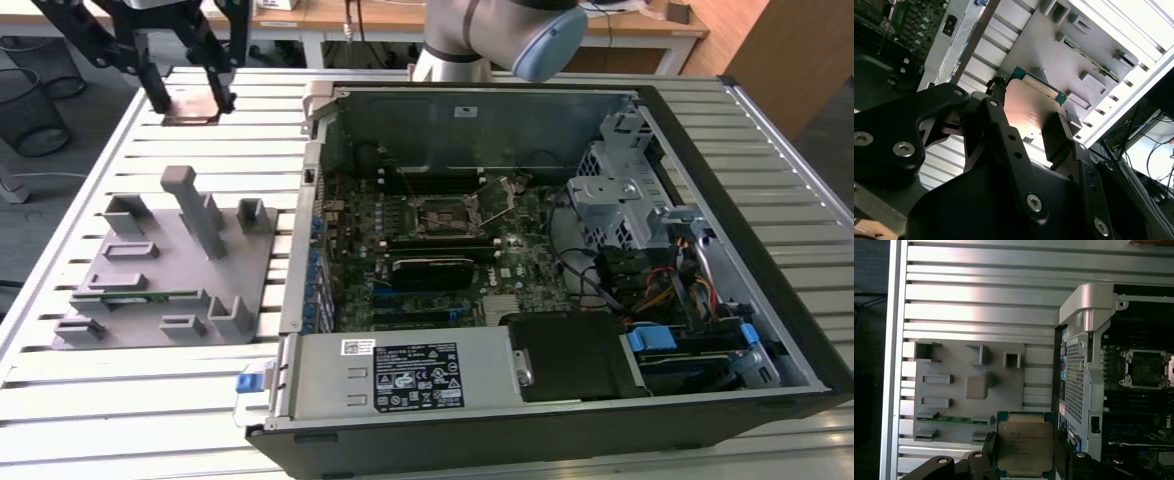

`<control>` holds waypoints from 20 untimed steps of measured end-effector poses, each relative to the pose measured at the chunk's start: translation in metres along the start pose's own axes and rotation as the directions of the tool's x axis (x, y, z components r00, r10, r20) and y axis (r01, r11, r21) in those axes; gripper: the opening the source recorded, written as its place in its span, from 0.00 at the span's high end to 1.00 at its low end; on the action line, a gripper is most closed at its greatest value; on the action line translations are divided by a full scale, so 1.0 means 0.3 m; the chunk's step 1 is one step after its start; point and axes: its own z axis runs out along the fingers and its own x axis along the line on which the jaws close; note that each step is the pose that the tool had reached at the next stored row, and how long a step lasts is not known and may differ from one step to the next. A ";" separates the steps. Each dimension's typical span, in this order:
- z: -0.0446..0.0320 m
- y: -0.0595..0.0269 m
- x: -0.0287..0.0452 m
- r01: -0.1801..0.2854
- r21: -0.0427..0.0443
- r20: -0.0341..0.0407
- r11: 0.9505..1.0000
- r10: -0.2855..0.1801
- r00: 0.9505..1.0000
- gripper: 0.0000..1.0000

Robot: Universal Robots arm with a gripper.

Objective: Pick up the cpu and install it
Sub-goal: 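Pick up the cpu and move it towards the insertion slot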

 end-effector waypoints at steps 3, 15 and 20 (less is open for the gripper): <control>0.001 -0.002 -0.046 0.000 0.000 0.000 1.000 0.000 1.000 0.46; 0.003 -0.007 -0.206 0.000 0.000 0.000 1.000 0.000 1.000 0.46; 0.005 -0.009 -0.273 -0.001 0.000 0.000 1.000 0.001 1.000 0.46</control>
